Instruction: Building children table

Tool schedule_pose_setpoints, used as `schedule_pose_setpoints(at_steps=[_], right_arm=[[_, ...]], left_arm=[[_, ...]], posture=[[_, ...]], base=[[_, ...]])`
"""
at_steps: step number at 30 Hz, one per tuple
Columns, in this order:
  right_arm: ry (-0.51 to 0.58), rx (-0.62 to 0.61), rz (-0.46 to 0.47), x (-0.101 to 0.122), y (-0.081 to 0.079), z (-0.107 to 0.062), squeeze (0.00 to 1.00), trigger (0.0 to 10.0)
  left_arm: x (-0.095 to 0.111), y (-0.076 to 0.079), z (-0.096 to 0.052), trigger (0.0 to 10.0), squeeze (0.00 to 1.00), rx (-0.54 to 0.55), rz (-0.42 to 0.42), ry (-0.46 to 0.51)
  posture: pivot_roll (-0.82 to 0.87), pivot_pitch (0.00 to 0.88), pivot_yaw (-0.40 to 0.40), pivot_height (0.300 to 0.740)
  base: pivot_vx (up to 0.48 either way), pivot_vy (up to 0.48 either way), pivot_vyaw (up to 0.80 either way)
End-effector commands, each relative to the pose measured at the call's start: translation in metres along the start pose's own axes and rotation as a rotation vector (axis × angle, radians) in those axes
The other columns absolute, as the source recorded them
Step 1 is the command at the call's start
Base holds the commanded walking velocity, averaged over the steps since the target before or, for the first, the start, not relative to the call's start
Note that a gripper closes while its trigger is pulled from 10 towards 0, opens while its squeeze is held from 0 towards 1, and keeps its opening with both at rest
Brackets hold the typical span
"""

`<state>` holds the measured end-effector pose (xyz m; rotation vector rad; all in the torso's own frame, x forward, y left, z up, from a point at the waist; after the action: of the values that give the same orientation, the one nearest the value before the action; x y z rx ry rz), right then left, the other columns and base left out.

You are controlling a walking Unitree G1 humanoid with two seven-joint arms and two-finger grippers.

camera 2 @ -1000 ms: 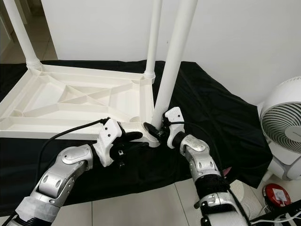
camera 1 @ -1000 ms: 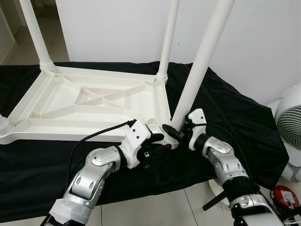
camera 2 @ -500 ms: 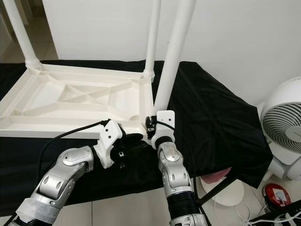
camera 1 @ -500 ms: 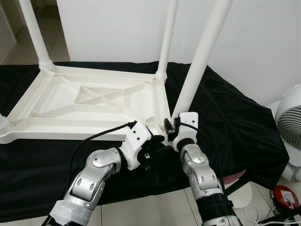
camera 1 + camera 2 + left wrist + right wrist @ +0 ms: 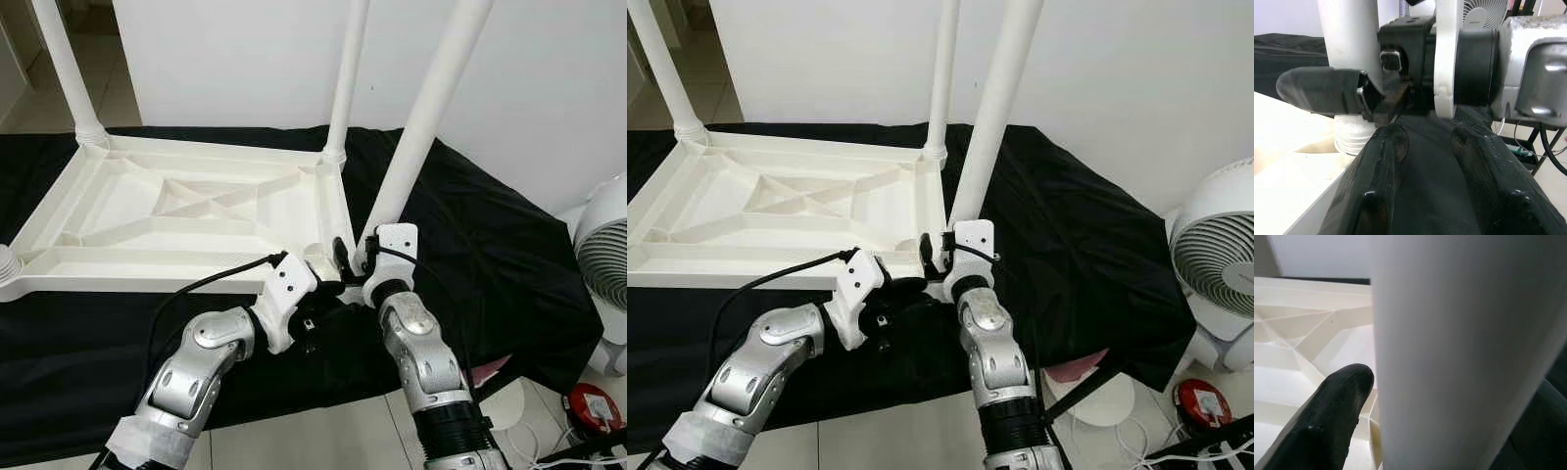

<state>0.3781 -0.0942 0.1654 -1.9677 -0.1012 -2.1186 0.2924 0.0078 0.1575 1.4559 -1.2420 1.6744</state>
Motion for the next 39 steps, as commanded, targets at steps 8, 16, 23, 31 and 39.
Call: schedule_pose_setpoints(at_steps=[8,16,23,31,39], right_arm=[[-0.147,0.318,-0.095,-0.022,0.007,-0.005,0.00,10.0],[-0.160,0.471,-0.137,-0.023,-0.002,-0.003,0.00,10.0],[-0.203,0.548,-0.160,-0.030,-0.007,0.016,0.00,3.4],[-0.233,0.584,-0.150,-0.038,-0.006,0.012,0.00,0.0],[-0.237,0.578,-0.111,-0.043,0.002,0.007,0.00,0.0]], left_arm=[[-0.001,-0.004,0.000,10.0,0.00,0.037,-0.001,-0.004],[0.000,-0.006,0.001,10.0,0.00,0.041,0.005,-0.002],[0.002,-0.010,0.000,10.0,0.00,0.049,0.015,-0.002],[0.002,-0.011,-0.002,10.0,0.00,0.057,0.017,-0.003],[0.002,-0.010,-0.001,10.0,0.00,0.055,0.015,-0.003]], posture=[[0.02,0.037,-0.089,0.740],[0.03,0.037,-0.086,0.740],[0.05,0.030,-0.081,0.740],[0.05,0.032,-0.084,0.740],[0.04,0.036,-0.082,0.740]], base=[[0.000,0.000,0.00],[0.000,0.000,0.00],[0.000,0.000,0.00],[0.000,0.000,0.00],[0.000,0.000,0.00]])
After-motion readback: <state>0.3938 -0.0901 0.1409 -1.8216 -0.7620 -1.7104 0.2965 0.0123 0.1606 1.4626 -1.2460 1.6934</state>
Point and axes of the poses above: a point about 5 cm out from each wrist's last joint towards the gripper, its own z axis pointing out of the wrist towards the gripper, its own x axis along the axis of the wrist's last joint, y = z × x, the point moved 6 cm from there along z, pointing out of the wrist towards the gripper, and after that the axes turned 7 degrees about z, right-handed, at the moved point
